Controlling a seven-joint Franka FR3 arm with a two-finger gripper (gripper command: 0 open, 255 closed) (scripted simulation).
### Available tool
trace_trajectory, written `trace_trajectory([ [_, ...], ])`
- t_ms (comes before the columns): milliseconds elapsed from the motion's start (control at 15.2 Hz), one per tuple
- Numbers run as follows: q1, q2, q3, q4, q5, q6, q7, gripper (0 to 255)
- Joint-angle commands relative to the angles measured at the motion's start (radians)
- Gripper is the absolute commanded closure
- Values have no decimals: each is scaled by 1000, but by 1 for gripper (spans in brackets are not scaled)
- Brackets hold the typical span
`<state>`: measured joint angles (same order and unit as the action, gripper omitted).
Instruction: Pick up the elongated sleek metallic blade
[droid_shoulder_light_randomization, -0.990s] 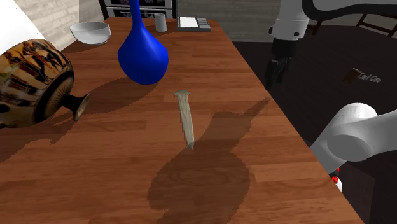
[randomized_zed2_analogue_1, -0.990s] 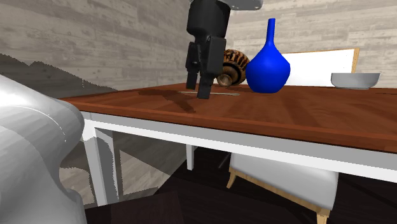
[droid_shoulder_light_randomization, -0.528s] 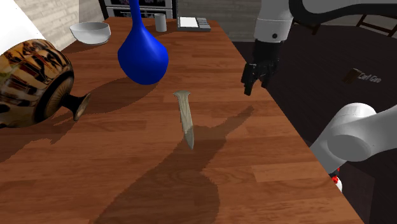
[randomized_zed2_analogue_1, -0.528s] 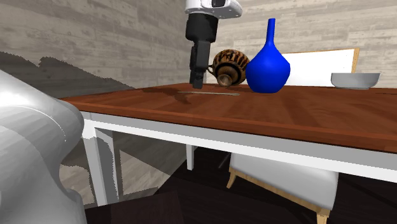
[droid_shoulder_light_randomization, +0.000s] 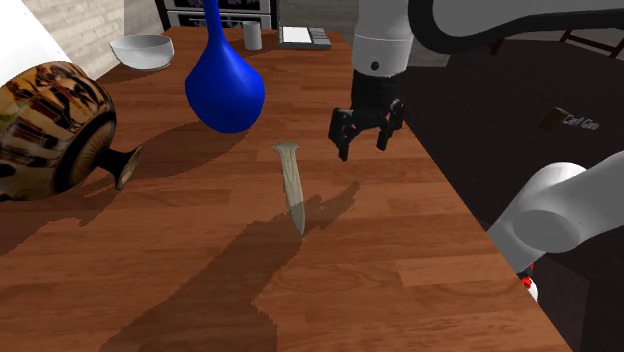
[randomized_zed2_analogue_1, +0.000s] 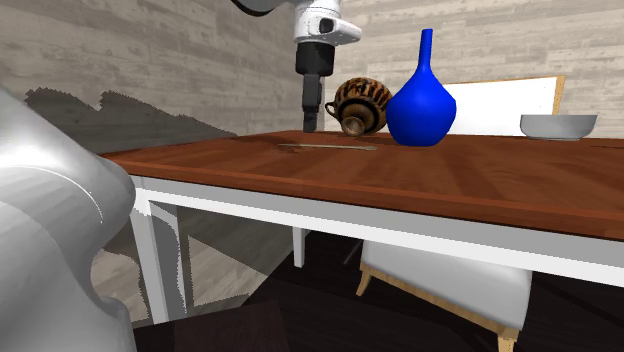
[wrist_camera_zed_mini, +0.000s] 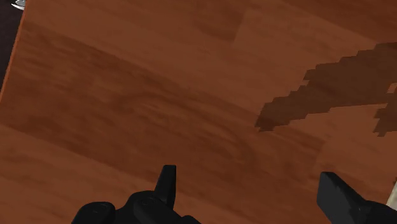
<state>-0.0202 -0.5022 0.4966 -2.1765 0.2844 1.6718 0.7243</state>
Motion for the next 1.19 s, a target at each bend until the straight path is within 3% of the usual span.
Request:
trace_trajectory([
  [0,-18,64,61,58,-14,20,103,0],
  [330,-67,272,216,239,-121,52,369,0],
  [594,-71,499,329,422,-293,40,617,0],
  [1122,-59,511,323,330,-303,140,629,0],
])
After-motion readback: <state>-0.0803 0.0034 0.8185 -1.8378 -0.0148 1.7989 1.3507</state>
